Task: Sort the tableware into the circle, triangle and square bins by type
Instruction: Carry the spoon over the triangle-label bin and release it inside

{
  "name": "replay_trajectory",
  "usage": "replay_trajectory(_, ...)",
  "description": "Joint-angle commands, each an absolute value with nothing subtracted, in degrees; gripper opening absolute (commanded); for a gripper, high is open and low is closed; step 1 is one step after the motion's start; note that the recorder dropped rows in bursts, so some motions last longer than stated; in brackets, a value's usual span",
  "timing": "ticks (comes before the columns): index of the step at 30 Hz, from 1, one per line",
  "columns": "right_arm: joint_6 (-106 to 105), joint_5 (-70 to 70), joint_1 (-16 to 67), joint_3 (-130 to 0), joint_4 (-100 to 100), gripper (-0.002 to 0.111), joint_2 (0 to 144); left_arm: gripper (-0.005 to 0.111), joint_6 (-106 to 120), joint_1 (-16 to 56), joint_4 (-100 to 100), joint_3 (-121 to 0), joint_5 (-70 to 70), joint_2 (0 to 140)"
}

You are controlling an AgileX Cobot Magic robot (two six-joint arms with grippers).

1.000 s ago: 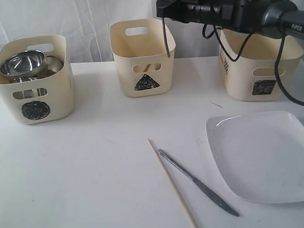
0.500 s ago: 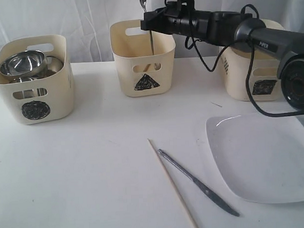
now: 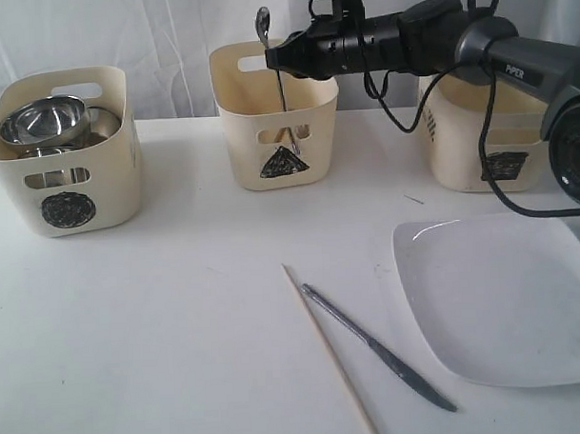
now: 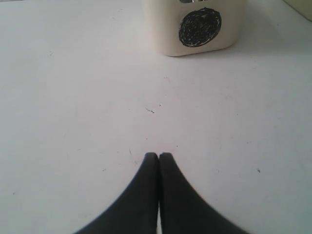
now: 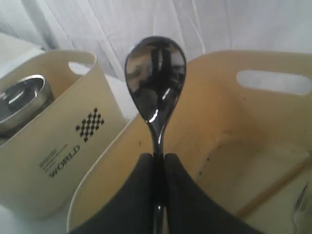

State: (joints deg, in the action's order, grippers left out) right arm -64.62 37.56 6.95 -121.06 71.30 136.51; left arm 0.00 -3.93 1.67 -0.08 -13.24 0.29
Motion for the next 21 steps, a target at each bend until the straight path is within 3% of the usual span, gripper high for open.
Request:
replay_trajectory(1, -61.04, 42.88, 6.97, -121.48, 68.11, 0.0, 135.7, 0.001, 0.33, -4.04, 2.09, 0.0, -13.34, 0.0)
replay_trajectory(21, -61.22, 20.0, 6.97, -121.48, 73.83, 0.0, 136.1, 0.001, 0.33, -4.04, 2.09, 0.0, -13.34, 0.0)
